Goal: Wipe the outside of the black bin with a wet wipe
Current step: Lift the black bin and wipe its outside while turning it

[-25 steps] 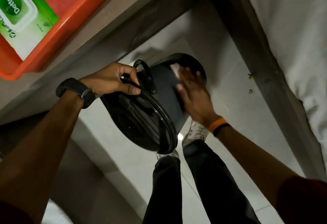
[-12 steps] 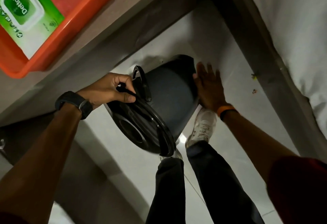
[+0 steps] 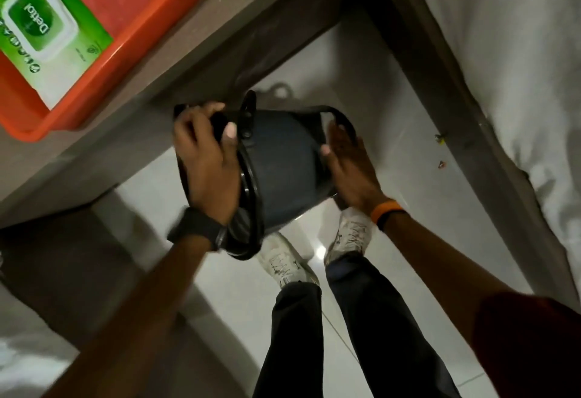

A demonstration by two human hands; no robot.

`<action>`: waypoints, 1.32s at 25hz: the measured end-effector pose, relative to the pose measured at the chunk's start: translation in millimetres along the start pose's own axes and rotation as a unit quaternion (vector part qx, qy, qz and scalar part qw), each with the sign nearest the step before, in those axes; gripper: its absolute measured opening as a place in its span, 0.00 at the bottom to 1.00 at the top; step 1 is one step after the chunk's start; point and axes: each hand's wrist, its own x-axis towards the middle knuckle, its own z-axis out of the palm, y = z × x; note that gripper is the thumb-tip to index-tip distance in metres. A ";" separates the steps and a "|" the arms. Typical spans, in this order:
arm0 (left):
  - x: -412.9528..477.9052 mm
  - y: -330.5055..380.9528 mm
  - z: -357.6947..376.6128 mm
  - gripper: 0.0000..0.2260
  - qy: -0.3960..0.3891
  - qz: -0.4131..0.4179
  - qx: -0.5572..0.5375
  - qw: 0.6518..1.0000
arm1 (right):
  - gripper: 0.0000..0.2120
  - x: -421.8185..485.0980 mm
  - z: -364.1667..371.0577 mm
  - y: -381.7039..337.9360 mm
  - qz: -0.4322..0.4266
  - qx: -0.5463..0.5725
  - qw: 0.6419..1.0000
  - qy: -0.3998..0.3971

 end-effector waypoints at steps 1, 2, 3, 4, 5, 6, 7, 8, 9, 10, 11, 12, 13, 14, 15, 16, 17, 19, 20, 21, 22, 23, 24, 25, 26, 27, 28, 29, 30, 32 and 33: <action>-20.0 10.7 8.8 0.24 0.011 -0.023 0.005 1.000 | 0.30 9.8 1.9 10.2 0.062 0.037 0.997 -0.011; -35.2 18.1 16.2 0.29 0.005 -0.033 0.001 0.999 | 0.31 17.5 4.1 17.6 0.101 0.071 0.992 -0.010; -46.3 22.5 22.3 0.33 -0.014 -0.026 0.010 0.999 | 0.31 22.4 6.2 23.1 0.127 0.107 0.986 -0.006; -52.5 22.8 27.8 0.35 -0.036 -0.011 0.026 0.999 | 0.31 25.4 6.6 24.9 0.145 0.141 0.979 -0.002; -56.0 24.2 31.6 0.37 -0.052 0.007 0.043 0.998 | 0.31 27.0 4.6 26.6 0.161 0.166 0.973 -0.002; -56.5 26.5 33.8 0.37 -0.054 0.018 0.050 0.997 | 0.31 26.7 0.5 25.9 0.167 0.178 0.970 -0.002; -54.3 29.4 36.1 0.37 -0.044 0.023 0.047 0.998 | 0.30 24.0 -2.7 22.3 0.161 0.176 0.971 0.003; -51.4 34.7 38.3 0.36 -0.029 0.017 0.037 0.999 | 0.29 16.0 -4.4 12.7 0.134 0.163 0.977 0.010; -47.3 41.7 40.5 0.36 -0.015 0.004 0.025 1.000 | 0.28 3.0 -3.4 -1.3 0.081 0.146 0.986 0.020; -41.2 49.7 42.9 0.36 -0.006 -0.013 0.011 1.000 | 0.29 -14.9 0.9 -17.1 0.004 0.123 0.992 0.033; -33.4 56.6 45.2 0.37 -0.001 -0.030 -0.004 1.000 | 0.30 -35.7 9.4 -31.9 -0.079 0.094 0.991 0.047; -24.3 62.4 46.1 0.37 0.007 -0.045 -0.022 0.999 | 0.32 -55.3 21.2 -42.3 -0.151 0.061 0.985 0.053; -16.3 66.5 45.5 0.37 0.023 -0.055 -0.044 0.997 | 0.34 -69.5 31.7 -44.7 -0.193 0.025 0.979 0.062; -10.6 68.3 44.1 0.35 0.043 -0.060 -0.068 0.995 | 0.36 -74.1 36.3 -40.7 -0.202 0.002 0.977 0.071; -7.7 67.6 42.6 0.32 0.061 -0.061 -0.084 0.993 | 0.38 -71.1 35.5 -32.9 -0.183 0.006 0.980 0.077; -8.1 65.5 40.5 0.32 0.065 -0.059 -0.087 0.992 | 0.39 -63.3 32.6 -22.5 -0.133 0.042 0.987 0.074; -12.4 62.3 38.6 0.34 0.044 -0.052 -0.068 0.995 | 0.39 -52.6 27.5 -11.5 -0.058 0.102 0.991 0.066; -33.4 54.8 37.4 0.45 -0.055 -0.016 0.028 0.998 | 0.35 -28.0 17.0 12.1 0.099 0.193 0.975 0.056; -44.7 53.3 38.8 0.50 -0.100 0.006 0.079 0.992 | 0.34 -16.8 11.8 23.3 0.162 0.202 0.965 0.045; -54.0 54.3 41.9 0.52 -0.128 0.021 0.115 0.985 | 0.32 -10.0 7.6 31.2 0.204 0.214 0.955 0.035; -59.7 57.2 46.3 0.52 -0.133 0.021 0.131 0.982 | 0.31 -7.4 3.9 34.0 0.217 0.235 0.947 0.033; -61.3 62.3 50.3 0.52 -0.128 0.007 0.129 0.983 | 0.31 -9.6 2.3 30.8 0.207 0.266 0.941 0.035; -59.5 68.1 53.7 0.51 -0.119 -0.020 0.114 0.986 | 0.32 -16.9 2.7 22.1 0.173 0.299 0.937 0.040; -55.1 74.4 56.5 0.50 -0.111 -0.054 0.094 0.988 | 0.33 -29.1 6.2 9.1 0.119 0.317 0.940 0.045; -48.7 79.4 58.4 0.50 -0.106 -0.087 0.075 0.988 | 0.32 -46.0 12.1 -5.1 0.049 0.308 0.949 0.048; -41.5 82.6 59.4 0.49 -0.102 -0.116 0.058 0.986 | 0.31 -62.4 20.0 -16.2 -0.023 0.278 0.959 0.051; -35.1 83.4 58.8 0.49 -0.097 -0.136 0.046 0.985 | 0.29 -73.3 28.5 -19.7 -0.076 0.244 0.965 0.052; -31.0 82.5 56.3 0.49 -0.089 -0.147 0.037 0.984 | 0.29 -75.7 33.4 -16.3 -0.094 0.219 0.970 0.052; -29.6 80.5 53.4 0.48 -0.080 -0.148 0.026 0.985 | 0.29 -69.6 32.0 -8.9 -0.070 0.225 0.971 0.052; -36.6 74.3 48.2 0.48 -0.062 -0.116 0.012 0.991 | 0.28 -44.2 20.9 8.8 0.076 0.279 0.956 0.055; -46.4 70.4 46.7 0.49 -0.065 -0.084 0.030 0.994 | 0.28 -30.1 11.9 16.1 0.141 0.289 0.945 0.053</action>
